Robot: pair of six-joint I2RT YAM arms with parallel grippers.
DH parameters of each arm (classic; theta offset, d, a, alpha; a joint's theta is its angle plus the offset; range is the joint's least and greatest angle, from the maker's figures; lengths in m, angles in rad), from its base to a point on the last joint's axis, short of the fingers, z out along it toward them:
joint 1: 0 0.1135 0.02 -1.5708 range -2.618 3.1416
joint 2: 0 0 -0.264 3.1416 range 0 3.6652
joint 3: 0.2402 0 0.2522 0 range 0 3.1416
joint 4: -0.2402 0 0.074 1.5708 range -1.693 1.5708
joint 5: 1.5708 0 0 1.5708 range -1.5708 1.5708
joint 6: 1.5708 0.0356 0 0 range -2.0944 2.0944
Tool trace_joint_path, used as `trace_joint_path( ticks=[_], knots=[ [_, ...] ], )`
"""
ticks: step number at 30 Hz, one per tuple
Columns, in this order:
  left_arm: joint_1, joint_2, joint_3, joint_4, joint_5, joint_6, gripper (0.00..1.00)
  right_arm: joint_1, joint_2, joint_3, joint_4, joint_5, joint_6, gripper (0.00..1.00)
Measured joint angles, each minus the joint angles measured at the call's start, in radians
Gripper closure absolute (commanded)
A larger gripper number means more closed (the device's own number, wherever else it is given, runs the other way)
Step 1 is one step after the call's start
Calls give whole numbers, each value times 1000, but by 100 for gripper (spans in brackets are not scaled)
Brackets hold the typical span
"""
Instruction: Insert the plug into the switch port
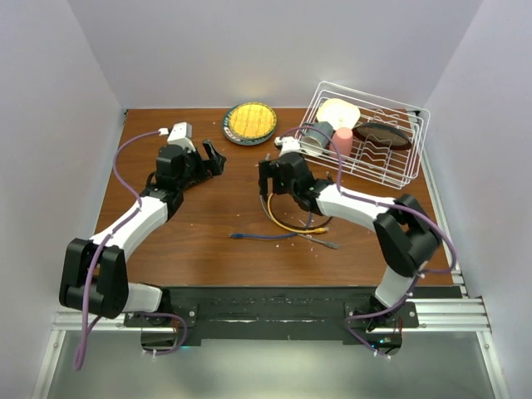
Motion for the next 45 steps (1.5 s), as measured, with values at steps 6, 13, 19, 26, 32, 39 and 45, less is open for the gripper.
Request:
trace_joint_path(
  ticks=[6,13,19,26,32,39,45],
  knots=[
    [5,6,3,-35,-1,-21,0,0,238,242,-30,10,6,31],
    [5,-2,3,-68,-5,-25,0,0,482,469,-157,62,25,44],
    [5,-39,3,-69,-4,-25,0,1,525,536,-213,123,38,80],
    [5,-60,3,-71,-5,-25,0,0,560,586,-230,134,25,100],
    [5,-79,3,-95,-15,-24,0,-1,483,494,-205,53,-16,100],
    [5,-109,0,-95,-5,-16,0,0,122,274,-124,-75,-69,100],
    [6,-140,-10,-59,69,-15,3,0,-143,99,72,-226,-118,100]
  ],
)
